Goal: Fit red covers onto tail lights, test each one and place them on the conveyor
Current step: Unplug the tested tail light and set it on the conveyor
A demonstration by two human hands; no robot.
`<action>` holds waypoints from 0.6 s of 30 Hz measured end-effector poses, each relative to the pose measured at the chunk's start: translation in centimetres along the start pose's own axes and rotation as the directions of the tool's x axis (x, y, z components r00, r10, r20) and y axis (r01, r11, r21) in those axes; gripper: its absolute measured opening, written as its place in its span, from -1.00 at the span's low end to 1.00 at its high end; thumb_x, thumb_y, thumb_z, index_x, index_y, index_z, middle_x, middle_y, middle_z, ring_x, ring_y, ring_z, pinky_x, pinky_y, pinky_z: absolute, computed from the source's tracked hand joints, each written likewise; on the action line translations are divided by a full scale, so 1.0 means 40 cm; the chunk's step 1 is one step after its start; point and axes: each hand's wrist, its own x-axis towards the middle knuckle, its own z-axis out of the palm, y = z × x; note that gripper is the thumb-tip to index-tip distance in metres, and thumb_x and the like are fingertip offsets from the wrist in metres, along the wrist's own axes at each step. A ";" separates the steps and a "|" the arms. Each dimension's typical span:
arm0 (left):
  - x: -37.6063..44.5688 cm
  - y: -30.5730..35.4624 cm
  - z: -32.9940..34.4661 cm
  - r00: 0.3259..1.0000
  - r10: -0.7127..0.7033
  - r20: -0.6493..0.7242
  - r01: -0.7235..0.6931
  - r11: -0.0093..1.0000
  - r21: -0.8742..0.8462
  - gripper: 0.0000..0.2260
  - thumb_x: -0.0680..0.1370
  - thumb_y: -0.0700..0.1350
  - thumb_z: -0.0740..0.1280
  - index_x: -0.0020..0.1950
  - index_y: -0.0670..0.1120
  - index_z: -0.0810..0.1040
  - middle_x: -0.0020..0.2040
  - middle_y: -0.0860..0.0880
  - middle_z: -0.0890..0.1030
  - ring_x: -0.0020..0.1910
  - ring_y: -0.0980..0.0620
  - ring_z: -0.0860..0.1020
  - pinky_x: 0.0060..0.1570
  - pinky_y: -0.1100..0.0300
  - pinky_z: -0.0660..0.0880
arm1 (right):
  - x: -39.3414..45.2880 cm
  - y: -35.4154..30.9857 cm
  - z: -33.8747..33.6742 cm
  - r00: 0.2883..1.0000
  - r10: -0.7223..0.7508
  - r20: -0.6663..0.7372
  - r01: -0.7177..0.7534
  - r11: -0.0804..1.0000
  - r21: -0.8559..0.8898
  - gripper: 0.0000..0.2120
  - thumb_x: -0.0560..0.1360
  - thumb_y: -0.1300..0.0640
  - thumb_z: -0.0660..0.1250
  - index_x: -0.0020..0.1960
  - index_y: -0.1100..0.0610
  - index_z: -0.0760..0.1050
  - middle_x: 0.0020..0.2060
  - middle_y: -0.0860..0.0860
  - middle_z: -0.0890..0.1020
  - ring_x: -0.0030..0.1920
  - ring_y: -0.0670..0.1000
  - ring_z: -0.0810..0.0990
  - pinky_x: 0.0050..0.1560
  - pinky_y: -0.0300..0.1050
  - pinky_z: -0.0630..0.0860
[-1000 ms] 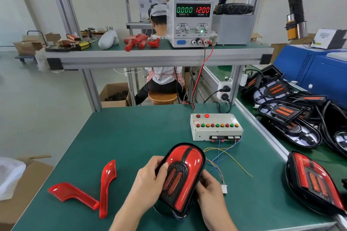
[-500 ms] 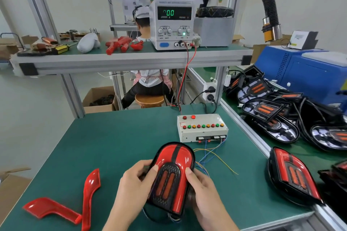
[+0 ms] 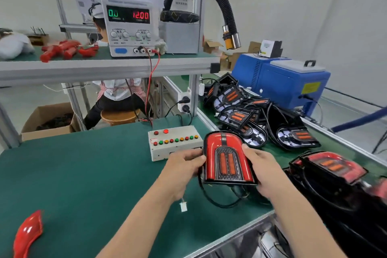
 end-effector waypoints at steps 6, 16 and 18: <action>0.130 -0.026 0.213 0.996 -0.083 0.020 0.081 0.994 0.075 -0.88 0.59 -0.31 0.38 0.01 -0.14 0.68 -0.03 -0.13 0.72 -0.02 -0.07 0.66 0.17 -0.01 0.61 | 0.073 -0.001 -0.177 0.987 -0.014 -0.157 -0.005 0.993 -0.120 -0.62 0.67 0.01 0.25 -0.03 0.29 0.67 -0.14 0.27 0.73 -0.17 0.21 0.73 -0.16 0.04 0.68; 0.199 -0.082 0.315 0.982 -0.188 0.012 0.179 0.951 0.253 -0.75 0.53 -0.41 0.26 -0.21 -0.19 0.67 -0.26 -0.12 0.63 -0.28 -0.01 0.53 -0.08 0.09 0.54 | 0.135 0.047 -0.236 0.946 -0.170 -0.275 -0.011 0.833 -0.553 -0.67 0.67 0.00 0.18 0.20 0.24 0.53 0.09 0.14 0.64 0.00 0.11 0.58 -0.01 0.02 0.49; 0.201 -0.087 0.315 0.983 -0.184 -0.001 0.179 0.954 0.239 -0.73 0.53 -0.41 0.26 -0.21 -0.19 0.71 -0.29 -0.08 0.66 -0.32 0.03 0.56 -0.12 0.13 0.57 | 0.141 0.050 -0.228 0.945 -0.159 -0.287 -0.046 0.802 -0.596 -0.64 0.68 0.00 0.16 0.35 0.21 0.42 0.16 0.15 0.60 0.05 0.12 0.57 -0.02 -0.04 0.45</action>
